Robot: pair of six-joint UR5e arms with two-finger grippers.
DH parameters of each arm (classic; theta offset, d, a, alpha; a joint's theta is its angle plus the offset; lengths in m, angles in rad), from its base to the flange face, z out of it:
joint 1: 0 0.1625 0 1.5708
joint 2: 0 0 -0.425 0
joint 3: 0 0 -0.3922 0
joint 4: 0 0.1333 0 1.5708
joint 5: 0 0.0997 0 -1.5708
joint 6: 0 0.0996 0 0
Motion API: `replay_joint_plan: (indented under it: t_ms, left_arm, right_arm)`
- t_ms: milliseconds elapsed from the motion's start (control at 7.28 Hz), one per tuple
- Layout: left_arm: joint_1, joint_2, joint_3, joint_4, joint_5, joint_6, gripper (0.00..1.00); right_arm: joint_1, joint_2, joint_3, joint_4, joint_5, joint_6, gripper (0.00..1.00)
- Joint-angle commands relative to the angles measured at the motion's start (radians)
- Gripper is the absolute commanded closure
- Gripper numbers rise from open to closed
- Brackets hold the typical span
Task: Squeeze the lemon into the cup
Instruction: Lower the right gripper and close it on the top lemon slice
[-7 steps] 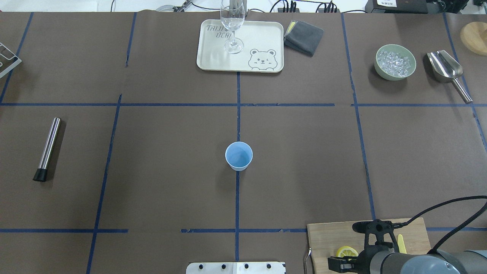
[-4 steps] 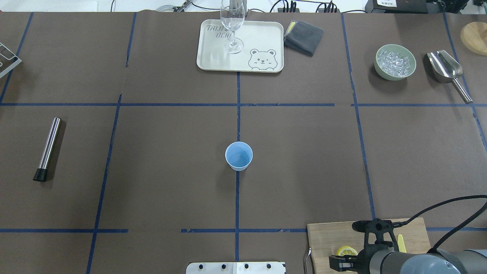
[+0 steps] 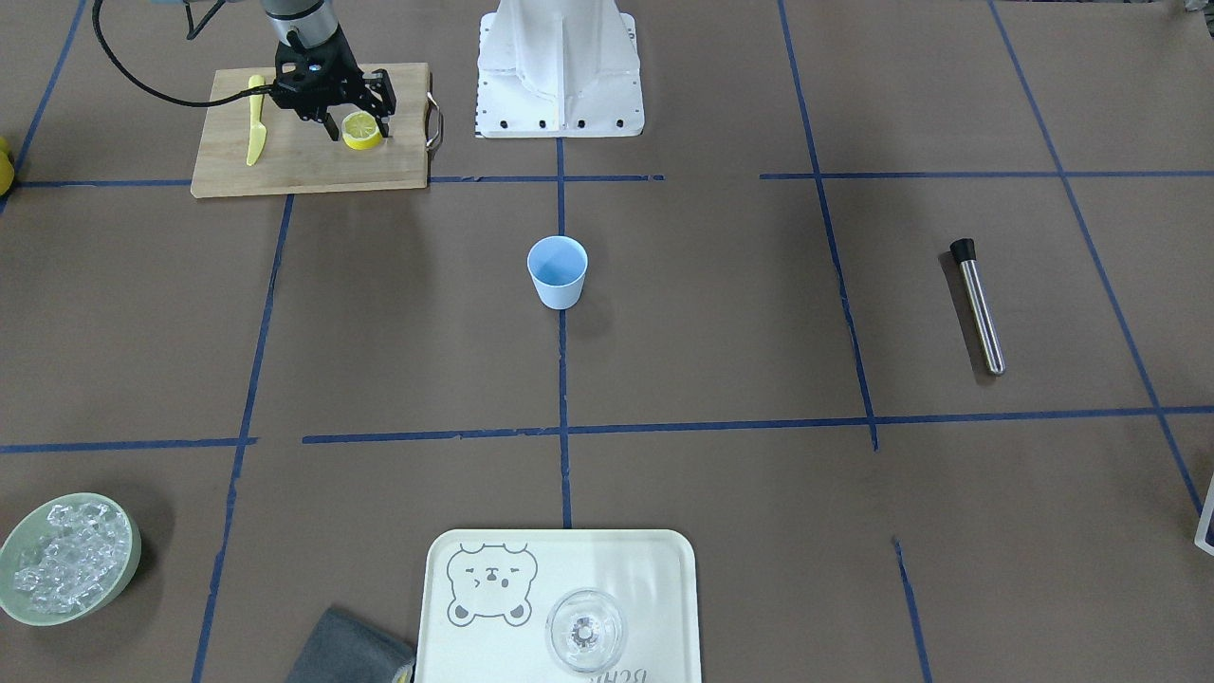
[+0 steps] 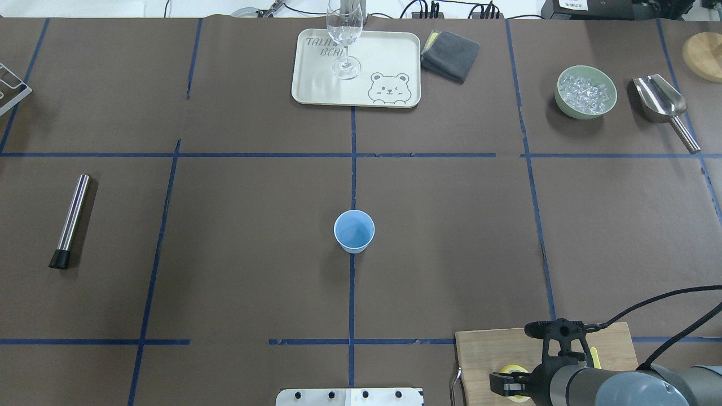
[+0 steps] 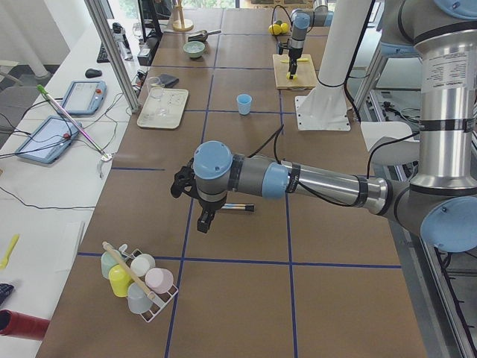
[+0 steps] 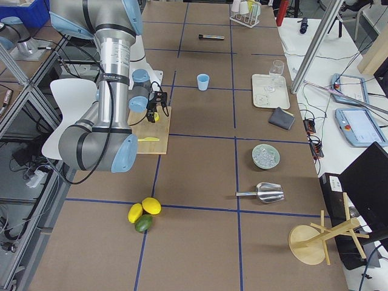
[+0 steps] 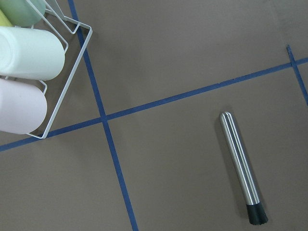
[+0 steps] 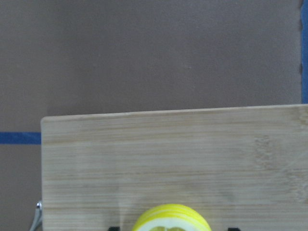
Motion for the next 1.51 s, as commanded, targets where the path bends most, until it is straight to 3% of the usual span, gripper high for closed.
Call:
replay_joint_plan:
  t_ms: [0, 275, 549, 1373]
  left_arm:
    - [-0.001, 0.000, 0.000, 0.001, -0.003, 0.000, 0.00]
    - [-0.001, 0.002, 0.000, 0.001, -0.015, 0.000, 0.00]
    - [-0.002, 0.002, 0.002, 0.001, -0.015, 0.000, 0.00]
    - [-0.002, 0.017, -0.002, -0.001, -0.035, 0.000, 0.00]
  right_arm:
    - [0.003, 0.001, 0.001, -0.001, 0.000, 0.000, 0.25]
    - [0.001, -0.001, 0.001, 0.001, -0.020, 0.000, 0.39]
    - [0.003, -0.001, 0.004, -0.001, -0.025, 0.001, 0.44]
    - [0.012, -0.014, 0.032, -0.001, -0.023, 0.002, 0.45]
